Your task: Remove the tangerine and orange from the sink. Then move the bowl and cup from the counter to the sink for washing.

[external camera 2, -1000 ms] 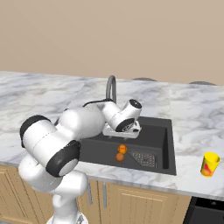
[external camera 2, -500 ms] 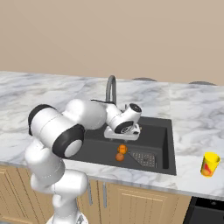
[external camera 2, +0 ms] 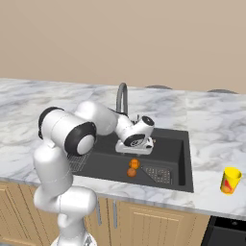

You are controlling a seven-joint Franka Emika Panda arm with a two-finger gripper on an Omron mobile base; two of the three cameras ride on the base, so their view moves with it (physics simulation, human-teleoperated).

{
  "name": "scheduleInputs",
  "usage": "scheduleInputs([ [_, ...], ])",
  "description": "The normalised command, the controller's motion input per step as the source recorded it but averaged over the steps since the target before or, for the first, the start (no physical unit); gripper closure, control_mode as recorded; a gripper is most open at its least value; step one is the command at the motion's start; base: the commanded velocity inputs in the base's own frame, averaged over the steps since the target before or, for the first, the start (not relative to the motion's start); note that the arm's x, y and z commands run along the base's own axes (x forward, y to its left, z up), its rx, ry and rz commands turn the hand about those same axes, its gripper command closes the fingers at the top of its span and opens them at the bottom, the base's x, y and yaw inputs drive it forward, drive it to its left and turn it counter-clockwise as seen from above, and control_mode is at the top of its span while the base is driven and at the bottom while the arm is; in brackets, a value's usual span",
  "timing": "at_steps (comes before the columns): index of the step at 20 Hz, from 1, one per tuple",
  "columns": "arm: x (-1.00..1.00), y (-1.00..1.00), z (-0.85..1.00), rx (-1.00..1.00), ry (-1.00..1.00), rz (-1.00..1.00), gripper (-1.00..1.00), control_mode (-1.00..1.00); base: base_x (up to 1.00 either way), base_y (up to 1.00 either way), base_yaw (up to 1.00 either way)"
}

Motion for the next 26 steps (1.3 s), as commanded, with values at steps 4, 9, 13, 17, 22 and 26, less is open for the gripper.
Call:
scheduleInputs([
  [4, 0.33, 0.0, -0.25, 0.0, 0.0, 0.0, -1.0, -1.0, 0.0, 0.0, 0.0],
  [9, 0.34, 0.0, -0.26, 0.0, 0.0, 0.0, -1.0, -1.0, 0.0, 0.0, 0.0],
  [13, 0.29, 0.0, -0.27, 0.0, 0.0, -0.02, -1.0, -1.0, 0.0, 0.0, 0.0],
  [17, 0.23, -0.01, -0.27, -0.01, 0.0, -0.06, -1.0, -1.0, 0.0, 0.0, 0.0],
  [22, 0.17, 0.0, -0.24, -0.02, 0.0, -0.08, -1.0, -1.0, 0.0, 0.0, 0.0],
  [26, 0.17, 0.0, -0.21, -0.05, 0.0, -0.07, -1.0, -1.0, 0.0, 0.0, 0.0],
])
